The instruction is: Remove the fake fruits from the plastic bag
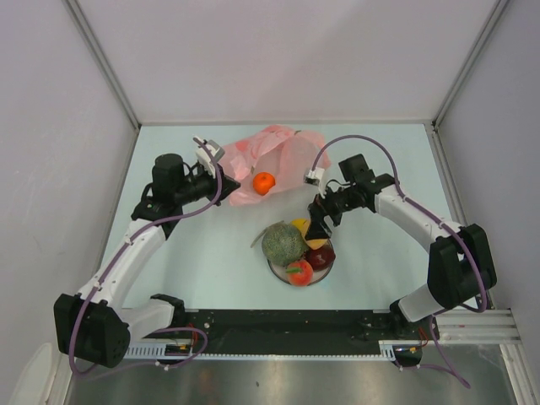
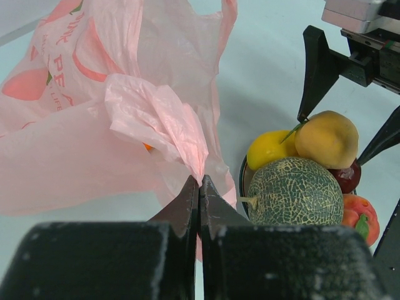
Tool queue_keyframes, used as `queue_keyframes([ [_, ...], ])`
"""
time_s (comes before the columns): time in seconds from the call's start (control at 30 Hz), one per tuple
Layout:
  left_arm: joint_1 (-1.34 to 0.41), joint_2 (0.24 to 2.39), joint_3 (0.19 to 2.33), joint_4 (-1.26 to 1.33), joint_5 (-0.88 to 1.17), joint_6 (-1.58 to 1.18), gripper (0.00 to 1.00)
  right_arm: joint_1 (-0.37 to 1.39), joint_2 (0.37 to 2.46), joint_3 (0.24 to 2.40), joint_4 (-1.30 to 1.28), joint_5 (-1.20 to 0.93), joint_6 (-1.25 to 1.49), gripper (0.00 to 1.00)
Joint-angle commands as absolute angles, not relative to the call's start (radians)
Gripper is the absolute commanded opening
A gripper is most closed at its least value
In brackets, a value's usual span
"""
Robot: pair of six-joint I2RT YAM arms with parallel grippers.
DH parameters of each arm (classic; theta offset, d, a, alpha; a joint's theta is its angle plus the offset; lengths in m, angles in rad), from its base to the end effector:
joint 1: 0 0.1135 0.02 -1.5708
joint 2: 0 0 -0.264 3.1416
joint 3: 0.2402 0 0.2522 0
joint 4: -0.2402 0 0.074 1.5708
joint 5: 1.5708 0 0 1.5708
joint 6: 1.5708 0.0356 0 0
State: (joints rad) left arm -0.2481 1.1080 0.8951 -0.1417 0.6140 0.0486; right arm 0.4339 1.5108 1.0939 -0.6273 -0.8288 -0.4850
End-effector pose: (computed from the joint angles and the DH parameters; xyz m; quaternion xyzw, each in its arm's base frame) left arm 0.2382 -0.0815 0.3208 0.2864 0.7482 -0.3010 0.5172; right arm 0.2627 0.1507 0.2479 -0.4859 0.7457 0.3825 0.2481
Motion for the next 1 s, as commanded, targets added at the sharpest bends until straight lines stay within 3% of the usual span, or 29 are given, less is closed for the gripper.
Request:
queue_keyframes([
  [0.0, -0.241, 1.100, 0.888, -0.118, 0.637, 0.040, 0.01, 0.425, 1.494, 1.098, -0.581, -0.857, -0.428, 1.00],
  [0.53, -0.241, 1.100, 0.894, -0.132, 0.638, 0.054, 0.00, 0.371, 1.479, 1.181, -0.473, -0.856, -0.307, 1.00],
  [0.7, -0.242, 1.100, 0.907, -0.175, 0.637, 0.090, 0.00, 0.368, 1.459, 1.252, -0.309, -0.781, -0.106, 1.00],
  [0.83, -0.242, 1.091, 0.905, -0.213, 0.634, 0.127, 0.01, 0.370, 1.497, 1.276, -0.076, -0.735, 0.009, 0.88],
  [0.87, -0.239, 1.080, 0.897, -0.216, 0.634, 0.130, 0.00, 0.374, 1.514, 1.285, -0.045, -0.723, 0.032, 0.81],
  [0.97, -0.236, 1.051, 0.887, -0.221, 0.635, 0.118, 0.00, 0.396, 1.609, 1.343, -0.009, -0.684, 0.031, 0.74],
])
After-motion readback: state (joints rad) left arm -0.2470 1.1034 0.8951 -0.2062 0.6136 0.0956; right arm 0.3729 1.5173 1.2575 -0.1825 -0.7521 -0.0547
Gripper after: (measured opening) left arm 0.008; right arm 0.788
